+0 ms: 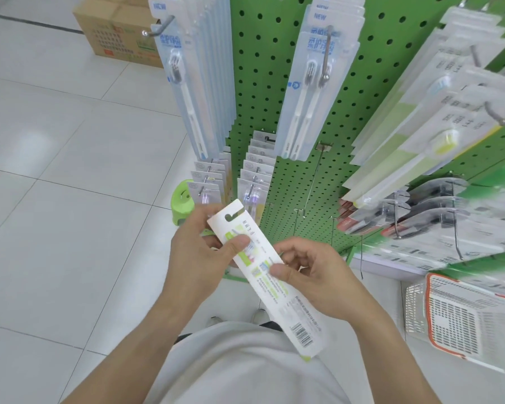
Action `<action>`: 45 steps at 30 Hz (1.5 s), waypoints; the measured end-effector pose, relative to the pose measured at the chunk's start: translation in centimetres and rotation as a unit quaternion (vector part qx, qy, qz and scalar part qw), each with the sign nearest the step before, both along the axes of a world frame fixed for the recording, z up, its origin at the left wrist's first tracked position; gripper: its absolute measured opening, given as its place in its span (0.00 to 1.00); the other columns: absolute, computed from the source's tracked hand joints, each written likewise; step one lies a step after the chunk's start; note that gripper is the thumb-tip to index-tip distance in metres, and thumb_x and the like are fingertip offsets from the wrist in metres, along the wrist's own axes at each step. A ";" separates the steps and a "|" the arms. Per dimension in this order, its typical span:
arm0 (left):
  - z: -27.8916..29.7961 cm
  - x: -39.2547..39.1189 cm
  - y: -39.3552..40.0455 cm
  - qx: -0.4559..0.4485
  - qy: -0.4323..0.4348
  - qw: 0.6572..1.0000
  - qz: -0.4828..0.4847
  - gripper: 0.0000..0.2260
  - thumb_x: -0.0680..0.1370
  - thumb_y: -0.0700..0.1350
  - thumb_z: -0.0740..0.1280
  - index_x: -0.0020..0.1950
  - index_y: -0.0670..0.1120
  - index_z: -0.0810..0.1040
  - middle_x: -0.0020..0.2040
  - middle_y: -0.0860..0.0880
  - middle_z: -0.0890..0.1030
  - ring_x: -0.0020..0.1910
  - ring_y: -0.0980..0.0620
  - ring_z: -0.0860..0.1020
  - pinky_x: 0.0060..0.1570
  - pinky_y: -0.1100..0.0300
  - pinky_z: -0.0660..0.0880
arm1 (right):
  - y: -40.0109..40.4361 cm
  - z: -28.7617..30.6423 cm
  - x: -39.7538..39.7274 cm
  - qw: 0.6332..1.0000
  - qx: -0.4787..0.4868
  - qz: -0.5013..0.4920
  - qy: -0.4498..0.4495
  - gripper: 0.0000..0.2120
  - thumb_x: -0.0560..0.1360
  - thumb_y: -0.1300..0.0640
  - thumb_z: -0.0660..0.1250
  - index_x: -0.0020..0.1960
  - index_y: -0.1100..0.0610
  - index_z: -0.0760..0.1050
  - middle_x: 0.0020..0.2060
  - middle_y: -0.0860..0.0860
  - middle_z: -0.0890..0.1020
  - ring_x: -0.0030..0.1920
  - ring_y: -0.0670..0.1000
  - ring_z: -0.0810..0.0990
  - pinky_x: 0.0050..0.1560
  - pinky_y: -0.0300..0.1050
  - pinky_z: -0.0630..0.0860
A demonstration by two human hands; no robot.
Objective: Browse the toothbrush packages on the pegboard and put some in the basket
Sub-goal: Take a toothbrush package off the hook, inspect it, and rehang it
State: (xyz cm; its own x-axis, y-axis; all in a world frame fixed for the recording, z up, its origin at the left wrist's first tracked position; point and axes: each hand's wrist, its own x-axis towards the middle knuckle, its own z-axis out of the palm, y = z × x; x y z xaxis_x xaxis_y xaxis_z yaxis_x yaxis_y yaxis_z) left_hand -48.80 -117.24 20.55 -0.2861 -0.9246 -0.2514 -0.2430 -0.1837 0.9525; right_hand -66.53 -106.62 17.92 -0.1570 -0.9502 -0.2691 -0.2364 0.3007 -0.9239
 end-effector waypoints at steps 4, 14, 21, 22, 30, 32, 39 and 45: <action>-0.1 -0.2 0.6 0.029 0.002 0.999 -0.024 0.12 0.72 0.33 0.76 0.50 0.43 0.78 0.39 0.47 0.85 0.34 0.49 0.86 0.29 0.61 0.80 | -0.4 0.4 0.0 0.994 -0.007 -0.030 0.101 0.04 0.76 0.51 0.74 0.48 0.43 0.81 0.39 0.42 0.82 0.37 0.43 0.77 0.40 0.43 0.74; -0.6 0.4 0.4 0.050 0.024 0.998 -0.016 0.09 0.74 0.32 0.74 0.49 0.40 0.77 0.38 0.44 0.85 0.33 0.47 0.85 0.29 0.59 0.81 | -1.0 0.0 1.3 0.984 -0.035 -0.021 0.174 0.11 0.72 0.41 0.75 0.46 0.48 0.82 0.34 0.41 0.80 0.35 0.44 0.75 0.35 0.38 0.68; -0.7 1.4 -0.7 0.069 0.015 0.996 -0.052 0.07 0.77 0.34 0.72 0.53 0.40 0.77 0.46 0.45 0.86 0.40 0.49 0.86 0.33 0.59 0.82 | 0.5 -0.4 -1.7 0.992 0.036 -0.002 0.125 0.10 0.72 0.44 0.76 0.36 0.48 0.81 0.32 0.48 0.78 0.29 0.42 0.67 0.32 0.37 0.64; -0.7 1.4 -0.6 0.070 0.005 0.995 -0.066 0.05 0.77 0.36 0.72 0.51 0.40 0.79 0.44 0.46 0.86 0.39 0.50 0.86 0.33 0.60 0.82 | 0.6 -0.4 -1.8 0.992 0.038 0.001 0.119 0.10 0.71 0.44 0.76 0.37 0.47 0.82 0.34 0.47 0.78 0.30 0.42 0.68 0.33 0.37 0.65; -1.3 2.2 -1.7 0.019 -0.088 0.995 -0.051 0.04 0.78 0.45 0.73 0.43 0.46 0.83 0.39 0.48 0.86 0.27 0.46 0.83 0.29 0.62 0.77 | 1.4 -0.7 -3.3 0.988 0.037 -0.063 0.138 0.09 0.69 0.40 0.75 0.38 0.46 0.83 0.37 0.41 0.81 0.37 0.43 0.76 0.40 0.41 0.73; -1.5 2.5 -2.2 0.021 -0.082 0.996 -0.031 0.06 0.79 0.45 0.71 0.44 0.45 0.83 0.41 0.48 0.86 0.27 0.45 0.83 0.33 0.59 0.77 | 1.6 -0.7 -4.2 0.977 0.056 -0.090 0.187 0.15 0.68 0.37 0.74 0.39 0.48 0.80 0.38 0.42 0.81 0.40 0.42 0.78 0.39 0.39 0.73; -2.1 3.3 -2.8 0.031 -0.075 0.997 -0.014 0.01 0.79 0.43 0.71 0.49 0.46 0.81 0.42 0.49 0.86 0.27 0.46 0.83 0.27 0.65 0.75 | 2.3 -0.7 -4.6 0.979 0.083 -0.159 0.099 0.14 0.72 0.45 0.75 0.42 0.56 0.78 0.28 0.53 0.78 0.24 0.49 0.76 0.27 0.43 0.73; -2.5 3.6 -2.4 0.009 -0.116 0.992 -0.053 0.14 0.71 0.44 0.79 0.52 0.51 0.79 0.41 0.52 0.82 0.24 0.51 0.76 0.27 0.68 0.71 | 2.0 -0.6 -3.2 0.981 0.088 -0.164 0.053 0.27 0.65 0.37 0.74 0.43 0.61 0.72 0.29 0.53 0.83 0.24 0.55 0.80 0.29 0.41 0.72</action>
State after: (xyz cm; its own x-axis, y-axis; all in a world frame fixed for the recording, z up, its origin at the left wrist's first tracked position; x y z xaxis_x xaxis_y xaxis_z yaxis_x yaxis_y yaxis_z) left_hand -45.18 -119.69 18.00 -0.3151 -0.8869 -0.3379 -0.4736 -0.1616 0.8658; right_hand -69.75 -104.58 17.34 -0.4829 -0.7841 -0.3899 -0.1929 0.5296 -0.8260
